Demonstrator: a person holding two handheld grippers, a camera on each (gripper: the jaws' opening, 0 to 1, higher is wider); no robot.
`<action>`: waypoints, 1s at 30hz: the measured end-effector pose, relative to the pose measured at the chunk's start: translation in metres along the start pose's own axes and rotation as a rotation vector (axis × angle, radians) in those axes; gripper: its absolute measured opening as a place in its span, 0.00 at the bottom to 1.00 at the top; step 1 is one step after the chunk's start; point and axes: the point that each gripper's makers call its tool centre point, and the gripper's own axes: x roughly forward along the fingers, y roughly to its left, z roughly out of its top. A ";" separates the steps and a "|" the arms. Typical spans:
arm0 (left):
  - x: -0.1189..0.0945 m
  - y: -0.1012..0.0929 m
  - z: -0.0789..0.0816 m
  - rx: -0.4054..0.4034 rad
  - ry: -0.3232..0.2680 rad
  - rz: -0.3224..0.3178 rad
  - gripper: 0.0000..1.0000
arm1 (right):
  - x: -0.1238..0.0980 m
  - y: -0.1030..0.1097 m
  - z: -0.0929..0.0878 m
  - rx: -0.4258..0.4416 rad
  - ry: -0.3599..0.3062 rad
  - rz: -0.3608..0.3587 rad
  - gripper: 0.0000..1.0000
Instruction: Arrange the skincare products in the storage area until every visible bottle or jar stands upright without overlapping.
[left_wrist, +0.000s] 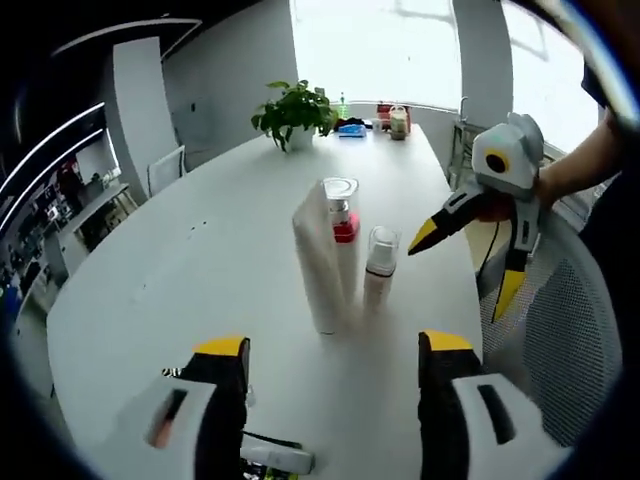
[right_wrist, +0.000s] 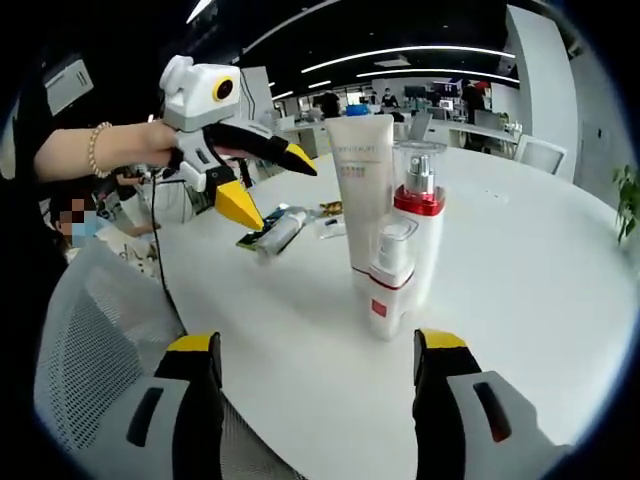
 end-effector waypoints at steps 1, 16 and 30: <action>-0.003 -0.002 -0.002 -0.015 -0.004 0.007 0.75 | 0.000 0.001 0.000 0.000 -0.002 0.003 0.78; -0.048 -0.011 -0.042 -0.263 -0.031 0.135 0.84 | 0.001 0.004 -0.001 0.007 0.005 0.016 0.85; -0.091 -0.016 -0.087 -0.477 -0.043 0.250 0.89 | -0.003 -0.001 0.003 0.069 -0.010 0.006 0.88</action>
